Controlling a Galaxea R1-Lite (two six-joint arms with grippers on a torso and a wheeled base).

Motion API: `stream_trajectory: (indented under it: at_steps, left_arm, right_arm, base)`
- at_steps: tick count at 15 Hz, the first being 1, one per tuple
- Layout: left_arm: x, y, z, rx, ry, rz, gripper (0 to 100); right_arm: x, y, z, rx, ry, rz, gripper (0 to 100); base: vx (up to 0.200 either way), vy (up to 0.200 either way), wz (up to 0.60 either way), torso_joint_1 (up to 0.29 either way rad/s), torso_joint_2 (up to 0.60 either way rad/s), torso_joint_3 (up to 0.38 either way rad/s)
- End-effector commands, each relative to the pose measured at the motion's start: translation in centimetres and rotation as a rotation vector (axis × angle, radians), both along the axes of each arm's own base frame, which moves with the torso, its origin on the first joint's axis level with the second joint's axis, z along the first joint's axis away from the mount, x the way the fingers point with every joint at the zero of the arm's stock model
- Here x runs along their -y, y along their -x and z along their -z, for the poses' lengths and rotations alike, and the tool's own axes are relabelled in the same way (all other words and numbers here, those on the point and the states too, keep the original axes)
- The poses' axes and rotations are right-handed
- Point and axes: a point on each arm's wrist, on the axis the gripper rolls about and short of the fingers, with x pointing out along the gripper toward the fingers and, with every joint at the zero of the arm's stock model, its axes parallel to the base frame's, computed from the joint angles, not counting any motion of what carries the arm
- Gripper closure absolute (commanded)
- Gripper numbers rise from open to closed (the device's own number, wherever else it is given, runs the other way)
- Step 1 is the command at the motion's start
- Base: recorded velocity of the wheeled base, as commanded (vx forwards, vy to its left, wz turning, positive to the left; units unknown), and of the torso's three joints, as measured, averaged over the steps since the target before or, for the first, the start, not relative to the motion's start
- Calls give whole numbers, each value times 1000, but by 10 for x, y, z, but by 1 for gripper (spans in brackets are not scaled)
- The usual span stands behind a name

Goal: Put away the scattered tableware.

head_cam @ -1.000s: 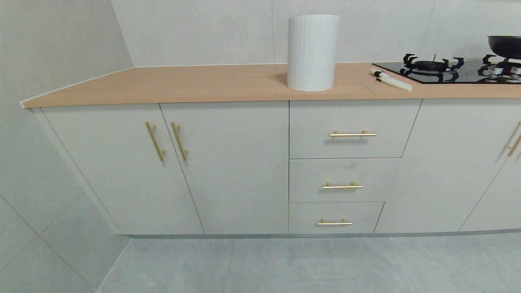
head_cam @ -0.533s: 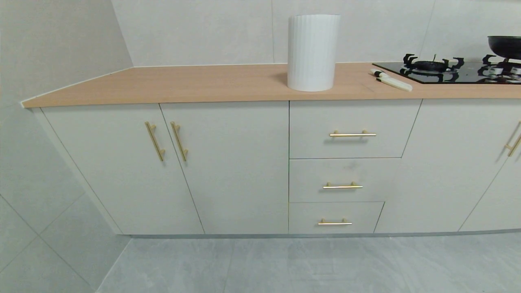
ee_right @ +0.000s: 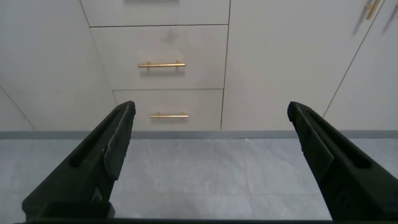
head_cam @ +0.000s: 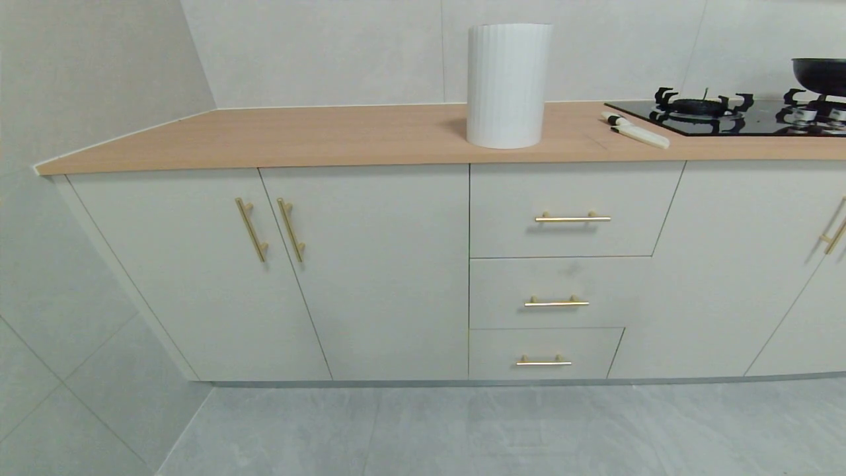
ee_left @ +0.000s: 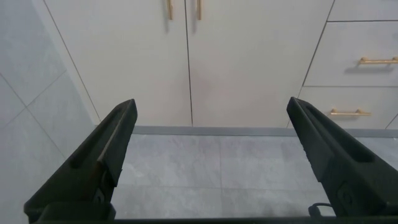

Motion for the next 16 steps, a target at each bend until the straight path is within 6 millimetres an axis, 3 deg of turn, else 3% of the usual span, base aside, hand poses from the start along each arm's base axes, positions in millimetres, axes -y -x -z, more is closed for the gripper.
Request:
stream_trajectory:
  at_steps: [1,13,16]
  left_arm:
    - [0,0,0,0,1,-1,0]
    - [0,0,0,0,0,-1,0]
    - [0,0,0,0,1,-1,0]
  right_arm:
    - [0,0,0,-4,-4,1,0]
    - [0,0,0,-3,-11,3,0]
    - [0,0,0,-3,-11,3,0]
  base:
    - [0,0,0,0,0,0]
    - [0,0,0,0,0,0]
    - [200,0,0,1,-1,2]
